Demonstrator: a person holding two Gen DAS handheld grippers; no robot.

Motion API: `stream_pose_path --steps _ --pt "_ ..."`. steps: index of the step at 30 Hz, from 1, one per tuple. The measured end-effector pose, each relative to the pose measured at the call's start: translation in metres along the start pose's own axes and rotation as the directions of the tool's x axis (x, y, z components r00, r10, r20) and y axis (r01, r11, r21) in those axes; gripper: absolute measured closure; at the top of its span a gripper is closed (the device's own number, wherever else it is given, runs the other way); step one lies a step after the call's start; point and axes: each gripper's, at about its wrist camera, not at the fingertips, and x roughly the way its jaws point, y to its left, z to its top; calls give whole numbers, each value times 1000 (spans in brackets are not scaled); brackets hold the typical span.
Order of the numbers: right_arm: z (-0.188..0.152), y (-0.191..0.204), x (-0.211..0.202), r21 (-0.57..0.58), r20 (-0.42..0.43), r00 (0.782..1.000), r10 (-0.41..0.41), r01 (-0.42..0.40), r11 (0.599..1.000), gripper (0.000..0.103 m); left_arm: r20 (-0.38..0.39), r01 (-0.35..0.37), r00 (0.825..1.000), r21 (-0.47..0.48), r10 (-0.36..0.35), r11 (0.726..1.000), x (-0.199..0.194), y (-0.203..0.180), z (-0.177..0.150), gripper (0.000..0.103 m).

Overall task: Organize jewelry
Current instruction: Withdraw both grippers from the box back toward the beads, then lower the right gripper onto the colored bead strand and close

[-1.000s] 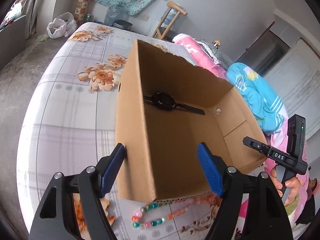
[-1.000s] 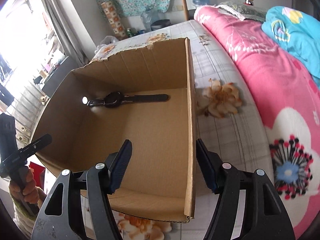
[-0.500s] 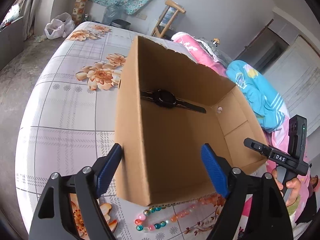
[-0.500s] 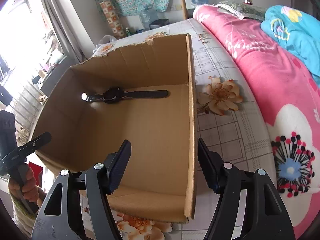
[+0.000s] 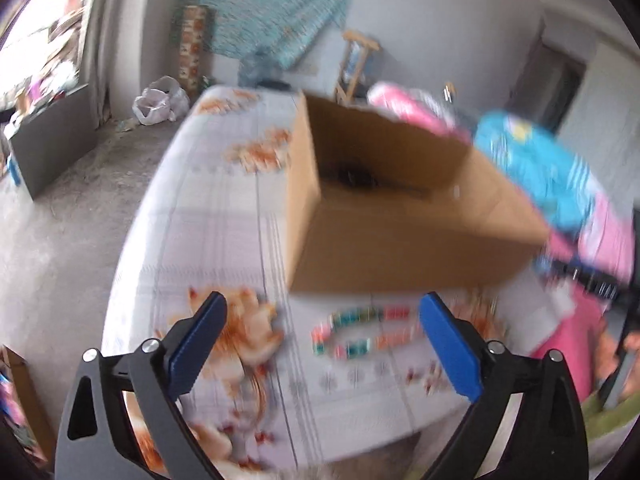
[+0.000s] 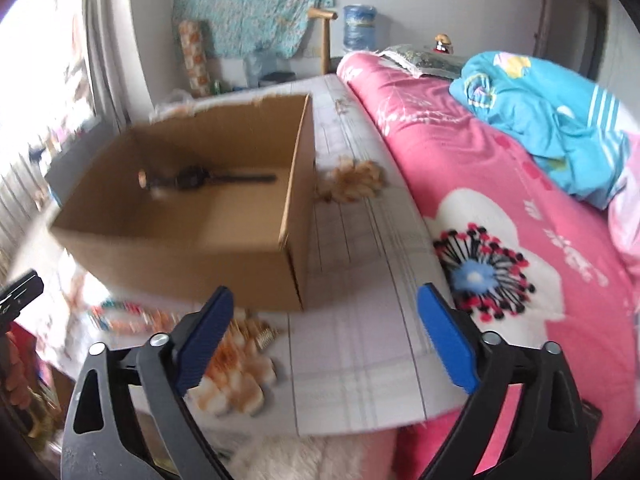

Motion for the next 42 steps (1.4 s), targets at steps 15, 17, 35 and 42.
stream_pose_path --steps 15,17,35,42 --pt "-42 84 15 -152 10 991 134 -130 980 8 -156 -138 975 148 161 979 61 -22 -47 6" --pt "-40 96 22 -174 8 992 130 -126 977 8 -148 -137 976 150 159 979 60 -21 -48 5" --pt "-28 164 71 -335 -88 982 165 -185 924 47 -114 -88 987 204 113 975 50 -21 -58 5" --pt "-32 164 76 -370 -114 983 141 -174 913 57 -67 -71 994 222 87 973 39 -16 -66 5"
